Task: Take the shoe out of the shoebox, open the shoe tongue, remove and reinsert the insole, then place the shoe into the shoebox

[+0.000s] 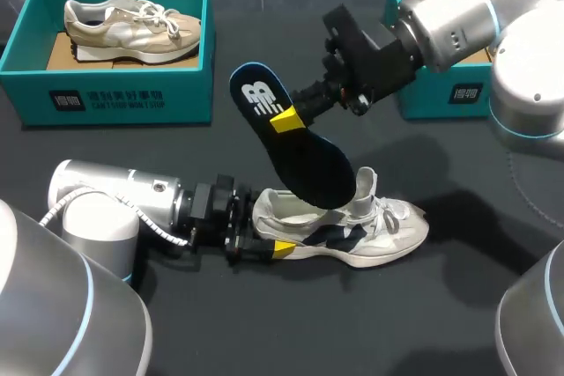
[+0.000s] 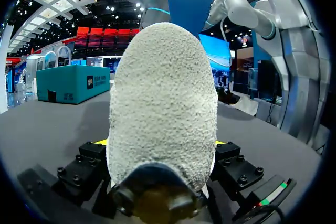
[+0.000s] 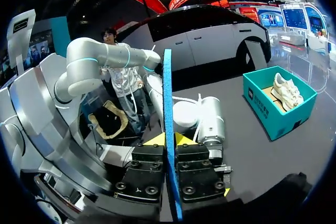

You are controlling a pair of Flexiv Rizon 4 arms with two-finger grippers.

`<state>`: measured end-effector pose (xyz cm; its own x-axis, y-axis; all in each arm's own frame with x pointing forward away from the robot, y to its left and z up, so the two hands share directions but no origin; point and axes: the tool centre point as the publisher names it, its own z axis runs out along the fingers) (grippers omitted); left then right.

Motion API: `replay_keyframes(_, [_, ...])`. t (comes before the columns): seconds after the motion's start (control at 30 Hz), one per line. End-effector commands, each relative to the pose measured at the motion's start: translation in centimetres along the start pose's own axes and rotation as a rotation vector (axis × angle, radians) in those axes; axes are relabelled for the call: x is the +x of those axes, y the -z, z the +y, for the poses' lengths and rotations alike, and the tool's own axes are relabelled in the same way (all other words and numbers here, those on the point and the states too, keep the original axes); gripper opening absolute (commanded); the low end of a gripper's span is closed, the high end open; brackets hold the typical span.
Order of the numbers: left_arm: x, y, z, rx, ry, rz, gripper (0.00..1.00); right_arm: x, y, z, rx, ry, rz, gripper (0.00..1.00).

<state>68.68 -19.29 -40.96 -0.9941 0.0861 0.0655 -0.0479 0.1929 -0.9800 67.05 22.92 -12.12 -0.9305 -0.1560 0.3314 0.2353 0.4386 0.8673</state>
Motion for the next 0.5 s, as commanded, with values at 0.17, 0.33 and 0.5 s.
replay_keyframes(0.17, [-0.1, -0.1, 0.2, 0.0, 0.0, 0.0, 0.0, 4.6, 2.7, -2.2, -0.149, -0.078, -0.105, 0.0])
replay_keyframes(0.33, [-0.1, -0.1, 0.2, 0.0, 0.0, 0.0, 0.0, 4.6, 2.7, -2.2, -0.149, -0.078, -0.105, 0.0])
replay_keyframes(0.5, [-0.1, -0.1, 0.2, 0.0, 0.0, 0.0, 0.0, 5.9, 3.8, -2.7, -0.26, -0.094, -0.145, 0.0])
